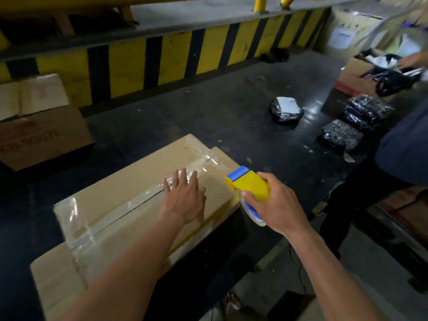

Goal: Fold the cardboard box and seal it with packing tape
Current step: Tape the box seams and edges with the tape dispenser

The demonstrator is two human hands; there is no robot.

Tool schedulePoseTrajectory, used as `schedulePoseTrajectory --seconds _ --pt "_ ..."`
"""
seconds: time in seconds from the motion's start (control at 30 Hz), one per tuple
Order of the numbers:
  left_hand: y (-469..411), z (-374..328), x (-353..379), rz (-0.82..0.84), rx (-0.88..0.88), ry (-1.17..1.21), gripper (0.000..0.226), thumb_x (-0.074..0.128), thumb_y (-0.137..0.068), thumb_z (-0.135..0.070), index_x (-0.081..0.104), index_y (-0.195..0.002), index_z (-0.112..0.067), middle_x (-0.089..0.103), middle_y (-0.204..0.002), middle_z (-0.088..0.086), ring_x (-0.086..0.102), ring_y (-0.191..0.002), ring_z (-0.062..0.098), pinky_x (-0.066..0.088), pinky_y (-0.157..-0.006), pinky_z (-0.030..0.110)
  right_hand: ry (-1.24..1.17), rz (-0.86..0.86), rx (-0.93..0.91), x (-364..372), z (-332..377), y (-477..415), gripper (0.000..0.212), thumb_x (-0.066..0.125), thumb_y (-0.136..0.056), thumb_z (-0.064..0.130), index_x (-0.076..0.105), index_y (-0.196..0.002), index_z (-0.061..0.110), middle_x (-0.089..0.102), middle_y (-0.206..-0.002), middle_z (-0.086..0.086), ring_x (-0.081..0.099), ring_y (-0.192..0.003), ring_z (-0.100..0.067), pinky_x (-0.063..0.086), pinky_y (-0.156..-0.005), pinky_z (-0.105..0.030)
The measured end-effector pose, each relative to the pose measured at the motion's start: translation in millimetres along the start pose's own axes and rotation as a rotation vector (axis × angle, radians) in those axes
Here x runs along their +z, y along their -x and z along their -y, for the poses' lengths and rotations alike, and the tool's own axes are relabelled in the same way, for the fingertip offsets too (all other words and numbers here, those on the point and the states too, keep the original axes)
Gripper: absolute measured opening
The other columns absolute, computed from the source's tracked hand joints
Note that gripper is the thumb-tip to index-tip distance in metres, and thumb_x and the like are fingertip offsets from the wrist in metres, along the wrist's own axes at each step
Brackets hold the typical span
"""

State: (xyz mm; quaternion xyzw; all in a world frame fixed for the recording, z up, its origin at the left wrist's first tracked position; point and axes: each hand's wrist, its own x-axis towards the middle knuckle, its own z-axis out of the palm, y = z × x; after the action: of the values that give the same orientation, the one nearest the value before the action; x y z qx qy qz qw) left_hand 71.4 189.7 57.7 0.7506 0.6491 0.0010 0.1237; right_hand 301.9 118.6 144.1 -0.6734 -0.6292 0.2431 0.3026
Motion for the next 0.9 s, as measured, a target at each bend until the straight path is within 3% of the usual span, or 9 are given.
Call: schedulePoseTrajectory --seconds 0.27,0.4,0.53,0.63,0.73,0.83,0.9 --pt "-57.3 -75.4 30.5 -0.039 -0.079 0.006 0.079 0.008 -0.097 -0.07 0.0 -0.163 -0.027 -0.006 -0.171 0.011 -0.011 -0.156 0.033 -0.009 -0.12 0.065 -0.021 -0.105 0.107 -17.5 -81.6 -80.3 0.056 0.075 -0.078 0.044 0.055 -0.125 0.021 0.065 -0.109 0.002 0.06 -0.094 -0.02 0.047 -0.077 -0.033" --pt "-50.3 -64.4 33.3 -0.061 -0.072 -0.037 0.078 0.004 -0.096 -0.071 -0.003 -0.162 -0.031 -0.008 -0.171 0.01 -0.01 -0.157 0.029 -0.006 -0.122 0.061 -0.135 -0.039 0.255 -6.8 -109.8 -103.7 0.053 0.073 -0.079 0.045 0.055 -0.124 0.023 0.061 -0.106 0.007 0.06 -0.094 -0.016 0.051 -0.08 -0.036" --pt "-39.0 -39.8 32.5 -0.061 -0.078 -0.037 0.078 0.003 -0.094 -0.072 -0.004 -0.162 -0.034 -0.008 -0.171 0.008 -0.01 -0.157 0.027 -0.007 -0.122 0.06 -0.235 -0.025 0.409 8.9 -144.1 -118.8 0.04 0.072 -0.077 0.048 0.062 -0.107 0.023 0.066 -0.098 0.004 0.063 -0.089 -0.016 0.054 -0.078 -0.039" --pt "-28.8 -21.3 31.9 -0.072 -0.08 -0.02 0.079 0.009 -0.093 -0.071 0.002 -0.163 -0.034 -0.004 -0.171 0.005 -0.006 -0.157 0.025 -0.005 -0.123 0.06 -0.358 0.031 0.52 23.3 -171.2 -122.2 0.029 0.072 -0.079 0.044 0.07 -0.087 0.016 0.071 -0.092 -0.006 0.066 -0.083 -0.018 0.054 -0.073 -0.04" --pt "-22.7 -15.9 29.6 -0.078 -0.111 0.001 0.078 0.015 -0.091 -0.067 0.009 -0.162 -0.035 0.0 -0.172 0.004 -0.003 -0.157 0.025 -0.005 -0.123 0.06 -0.402 0.095 0.564 39.2 -195.1 -121.3 0.027 0.072 -0.081 0.043 0.074 -0.089 0.017 0.072 -0.092 -0.003 0.068 -0.089 -0.02 0.052 -0.073 -0.034" --pt "-21.7 -19.9 30.8 -0.095 -0.124 0.024 0.075 0.015 -0.093 -0.064 0.009 -0.161 -0.034 0.0 -0.172 0.004 -0.004 -0.157 0.025 -0.007 -0.122 0.061 -0.274 0.152 0.52 50.9 -213.3 -121.7 0.036 0.06 -0.084 0.056 0.073 -0.087 0.023 0.072 -0.094 -0.004 0.066 -0.095 -0.025 0.053 -0.083 -0.04" --pt "-20.7 -19.9 33.2 -0.107 -0.125 0.009 0.072 0.011 -0.097 -0.066 0.005 -0.162 -0.035 -0.003 -0.171 0.003 -0.006 -0.157 0.023 -0.008 -0.123 0.059 -0.005 0.17 0.46 51.3 -219.7 -126.1 0.048 0.043 -0.088 0.066 0.072 -0.095 0.029 0.066 -0.104 -0.014 0.059 -0.102 -0.037 0.049 -0.09 -0.047"
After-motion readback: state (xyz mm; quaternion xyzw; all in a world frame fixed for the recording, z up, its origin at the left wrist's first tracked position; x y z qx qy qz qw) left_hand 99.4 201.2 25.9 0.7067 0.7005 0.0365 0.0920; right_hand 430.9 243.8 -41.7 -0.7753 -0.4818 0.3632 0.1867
